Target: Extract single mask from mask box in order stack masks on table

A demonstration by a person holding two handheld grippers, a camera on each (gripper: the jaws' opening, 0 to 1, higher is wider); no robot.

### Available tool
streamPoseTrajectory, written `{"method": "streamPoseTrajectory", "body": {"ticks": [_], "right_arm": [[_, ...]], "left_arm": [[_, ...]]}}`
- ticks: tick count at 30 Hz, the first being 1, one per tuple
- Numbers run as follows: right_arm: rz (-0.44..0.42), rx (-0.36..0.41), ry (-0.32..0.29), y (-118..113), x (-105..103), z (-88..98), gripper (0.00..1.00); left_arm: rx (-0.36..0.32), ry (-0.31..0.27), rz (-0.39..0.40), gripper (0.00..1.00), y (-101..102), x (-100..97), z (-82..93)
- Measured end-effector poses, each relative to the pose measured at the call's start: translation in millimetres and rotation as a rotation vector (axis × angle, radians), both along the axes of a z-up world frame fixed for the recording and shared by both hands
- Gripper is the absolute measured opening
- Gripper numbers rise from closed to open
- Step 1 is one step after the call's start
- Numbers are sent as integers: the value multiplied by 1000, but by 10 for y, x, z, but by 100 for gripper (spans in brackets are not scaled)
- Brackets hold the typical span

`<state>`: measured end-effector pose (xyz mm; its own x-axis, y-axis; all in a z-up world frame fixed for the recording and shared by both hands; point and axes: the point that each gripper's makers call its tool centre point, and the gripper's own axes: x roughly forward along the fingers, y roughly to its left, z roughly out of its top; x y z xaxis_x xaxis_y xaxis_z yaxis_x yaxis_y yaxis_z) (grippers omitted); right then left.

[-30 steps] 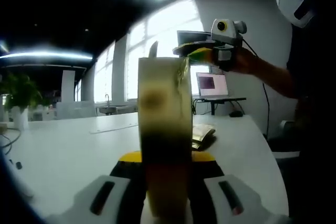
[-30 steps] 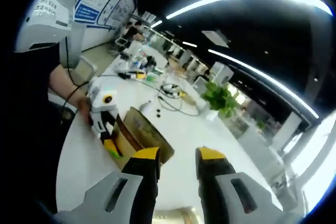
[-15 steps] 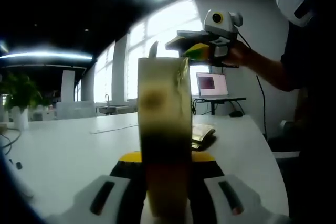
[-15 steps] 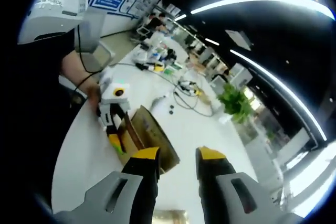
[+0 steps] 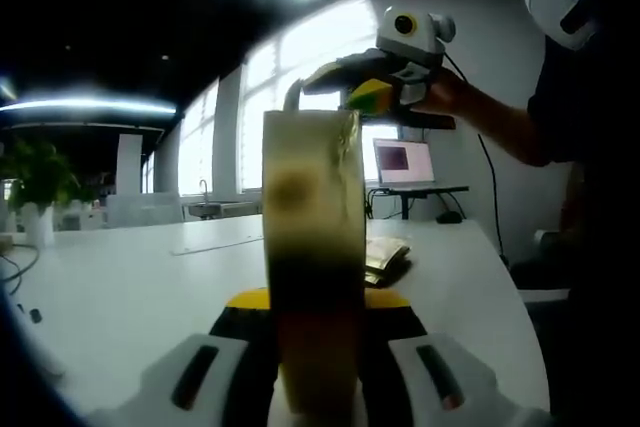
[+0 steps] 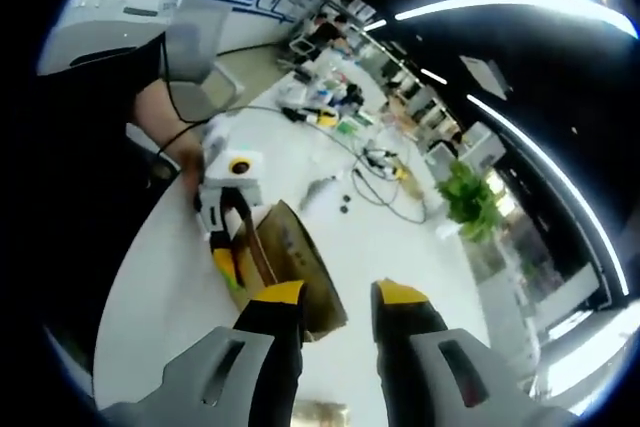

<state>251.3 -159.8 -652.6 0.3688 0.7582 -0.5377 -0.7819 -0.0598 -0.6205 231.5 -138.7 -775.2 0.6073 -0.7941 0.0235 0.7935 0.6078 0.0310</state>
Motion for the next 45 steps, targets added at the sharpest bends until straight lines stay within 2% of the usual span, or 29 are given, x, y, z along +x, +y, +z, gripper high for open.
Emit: {"method": "streamPoseTrajectory", "body": {"ticks": [5, 23, 30, 45], "right_arm": [[43, -95, -26, 22, -9, -88, 21], [127, -226, -85, 165, -69, -363, 19], [136, -238, -106, 181, -59, -375, 17], [154, -276, -101, 196, -63, -392, 16]], "left_arm": [[-2, -1, 0, 32, -6, -6, 8], [-5, -1, -1, 32, -20, -15, 23], [-5, -1, -1, 32, -4, -3, 16], [-6, 0, -2, 32, 15, 9, 5]]}}
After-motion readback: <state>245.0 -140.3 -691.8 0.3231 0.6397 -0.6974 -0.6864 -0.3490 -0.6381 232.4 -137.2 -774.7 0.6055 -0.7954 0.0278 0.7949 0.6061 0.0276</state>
